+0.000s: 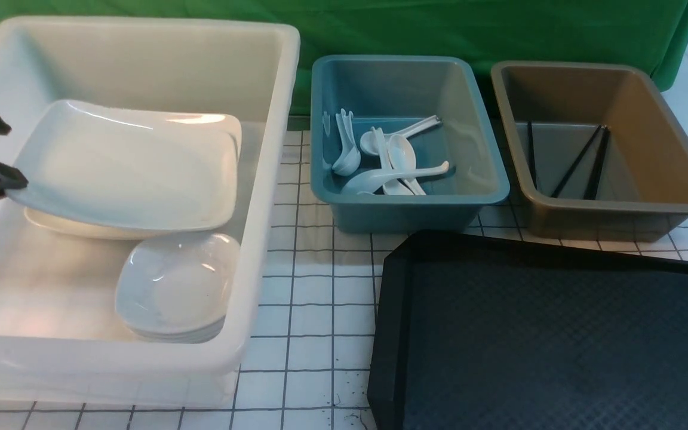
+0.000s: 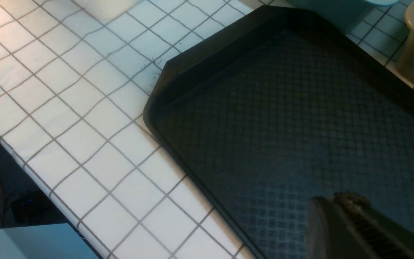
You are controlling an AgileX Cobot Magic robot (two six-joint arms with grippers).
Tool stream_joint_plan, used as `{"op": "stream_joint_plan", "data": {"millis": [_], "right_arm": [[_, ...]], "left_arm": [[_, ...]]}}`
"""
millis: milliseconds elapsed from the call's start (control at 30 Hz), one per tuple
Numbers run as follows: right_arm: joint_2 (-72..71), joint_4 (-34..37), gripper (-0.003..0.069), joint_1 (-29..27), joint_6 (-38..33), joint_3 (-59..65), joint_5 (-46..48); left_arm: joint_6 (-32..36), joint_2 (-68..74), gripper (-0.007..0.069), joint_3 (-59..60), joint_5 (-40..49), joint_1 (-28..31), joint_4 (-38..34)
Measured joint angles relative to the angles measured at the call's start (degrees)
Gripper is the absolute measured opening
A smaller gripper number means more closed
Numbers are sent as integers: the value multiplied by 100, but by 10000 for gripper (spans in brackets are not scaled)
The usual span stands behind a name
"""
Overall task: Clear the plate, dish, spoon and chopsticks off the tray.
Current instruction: Use the left arm to put the plate into the large storage box on the left
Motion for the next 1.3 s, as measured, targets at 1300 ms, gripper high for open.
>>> {"op": "stream_joint_plan", "data": {"millis": [1300], "right_arm": [[0, 0, 73, 0, 623, 0, -25]], "left_arm": [[346, 609, 299, -11, -1449, -182, -78]]}}
